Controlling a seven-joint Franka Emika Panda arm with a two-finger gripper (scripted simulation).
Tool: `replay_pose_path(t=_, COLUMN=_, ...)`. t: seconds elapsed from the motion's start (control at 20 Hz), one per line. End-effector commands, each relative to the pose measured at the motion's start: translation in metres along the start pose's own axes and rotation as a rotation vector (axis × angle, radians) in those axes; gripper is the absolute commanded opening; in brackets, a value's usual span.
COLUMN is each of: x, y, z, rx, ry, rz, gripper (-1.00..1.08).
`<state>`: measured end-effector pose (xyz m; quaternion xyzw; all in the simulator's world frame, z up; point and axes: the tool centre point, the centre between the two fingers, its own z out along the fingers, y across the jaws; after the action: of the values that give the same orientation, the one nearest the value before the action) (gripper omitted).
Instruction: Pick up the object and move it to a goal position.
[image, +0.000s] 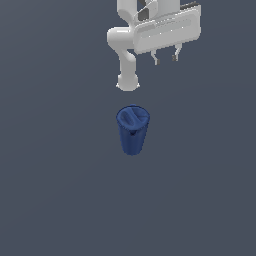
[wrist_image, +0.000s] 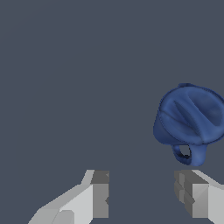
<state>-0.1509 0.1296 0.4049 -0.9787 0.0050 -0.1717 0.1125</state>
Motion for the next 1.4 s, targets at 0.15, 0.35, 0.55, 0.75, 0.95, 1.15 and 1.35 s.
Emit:
replay_pose_path(t=0.15, x=-0.011, y=0.008, z=0.029, rx=-0.046, ry=0.019, rz=0.022, gripper=0.28)
replay_pose_path(t=0.35, x=-0.019, y=0.024, z=0.056, rx=-0.089, ry=0.026, rz=0.048, gripper=0.28)
replay_pose_path(t=0.55, x=-0.028, y=0.049, z=0.083, rx=-0.139, ry=0.029, rz=0.081, gripper=0.28)
replay_pose_path(t=0.75, x=-0.038, y=0.077, z=0.107, rx=-0.186, ry=0.029, rz=0.115, gripper=0.28)
replay_pose_path(t=0.95, x=-0.046, y=0.102, z=0.124, rx=-0.224, ry=0.028, rz=0.145, gripper=0.28)
replay_pose_path(t=1.15, x=-0.053, y=0.121, z=0.135, rx=-0.251, ry=0.026, rz=0.167, gripper=0.28)
replay_pose_path(t=1.35, x=-0.057, y=0.132, z=0.141, rx=-0.268, ry=0.025, rz=0.18, gripper=0.28)
